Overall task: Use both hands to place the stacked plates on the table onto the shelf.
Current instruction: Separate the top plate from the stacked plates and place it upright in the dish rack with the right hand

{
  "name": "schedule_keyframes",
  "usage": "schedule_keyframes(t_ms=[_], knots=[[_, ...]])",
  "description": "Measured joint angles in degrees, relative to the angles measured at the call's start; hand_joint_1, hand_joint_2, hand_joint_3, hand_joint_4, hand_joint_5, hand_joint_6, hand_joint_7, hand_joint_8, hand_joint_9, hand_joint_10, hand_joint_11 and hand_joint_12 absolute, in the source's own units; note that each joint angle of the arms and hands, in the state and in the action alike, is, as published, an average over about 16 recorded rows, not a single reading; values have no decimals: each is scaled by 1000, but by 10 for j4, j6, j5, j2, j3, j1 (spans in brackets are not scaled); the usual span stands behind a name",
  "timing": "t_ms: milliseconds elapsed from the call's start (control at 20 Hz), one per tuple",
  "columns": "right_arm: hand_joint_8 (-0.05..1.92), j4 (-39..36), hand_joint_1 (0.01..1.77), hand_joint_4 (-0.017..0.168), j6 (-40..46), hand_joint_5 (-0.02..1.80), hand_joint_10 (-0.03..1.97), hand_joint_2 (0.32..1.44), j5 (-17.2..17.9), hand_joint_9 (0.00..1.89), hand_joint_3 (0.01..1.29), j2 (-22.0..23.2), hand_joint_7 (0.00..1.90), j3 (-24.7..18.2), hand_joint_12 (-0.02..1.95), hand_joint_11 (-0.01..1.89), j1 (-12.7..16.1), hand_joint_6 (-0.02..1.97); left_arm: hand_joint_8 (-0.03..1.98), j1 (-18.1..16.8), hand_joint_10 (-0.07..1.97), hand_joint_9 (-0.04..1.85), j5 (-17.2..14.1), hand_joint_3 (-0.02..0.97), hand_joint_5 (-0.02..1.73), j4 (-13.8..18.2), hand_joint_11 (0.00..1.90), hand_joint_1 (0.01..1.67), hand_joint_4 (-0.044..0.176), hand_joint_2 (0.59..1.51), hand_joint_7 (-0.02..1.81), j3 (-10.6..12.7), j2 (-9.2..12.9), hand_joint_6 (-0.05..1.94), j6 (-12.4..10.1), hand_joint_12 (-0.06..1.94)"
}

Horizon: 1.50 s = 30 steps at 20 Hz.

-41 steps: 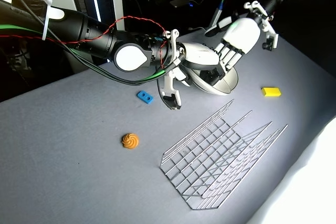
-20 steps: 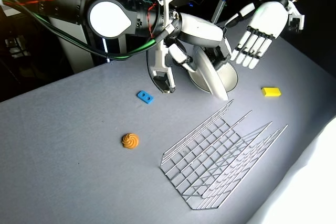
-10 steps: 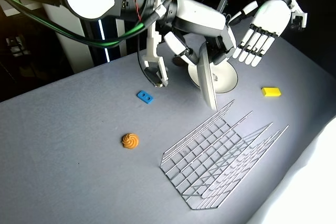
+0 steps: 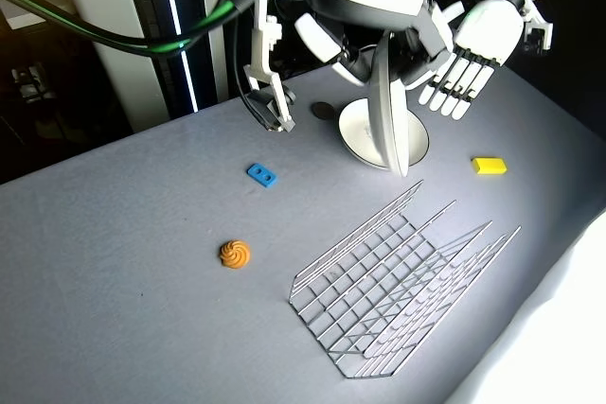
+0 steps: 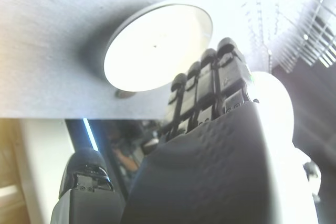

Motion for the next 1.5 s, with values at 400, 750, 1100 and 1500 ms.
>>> schedule_keyframes(t_ms=[400, 750, 1100, 1500], knots=[[1124, -117, 1331, -7, 264, 813, 1432, 1065, 9, 820, 16, 13, 890, 46, 1603, 629, 42, 966, -12, 1, 4, 20, 0, 1, 21, 0, 15, 17, -1, 1040, 14, 0, 0, 16, 0, 2], [1133, -104, 1338, -8, 334, 798, 1449, 1068, -45, 821, 16, 16, 876, 82, 1630, 620, 64, 965, -12, 1, 4, 20, 0, 0, 22, 0, 15, 16, -2, 1040, 13, -1, 0, 16, -1, 2], [1128, -66, 1345, -8, 348, 792, 1447, 1072, -83, 832, 16, 16, 875, 111, 1643, 604, 67, 965, -12, 1, 4, 20, 6, 1, 21, 0, 15, 16, -2, 1040, 12, -7, -3, 15, -4, 1], [1126, -17, 1348, -8, 349, 791, 1438, 1076, -103, 838, 16, 14, 880, 144, 1641, 593, 62, 958, -12, 3, 4, 20, 31, 1, 21, 2, 15, 16, -2, 1042, 12, -20, -12, 15, -7, 1]])
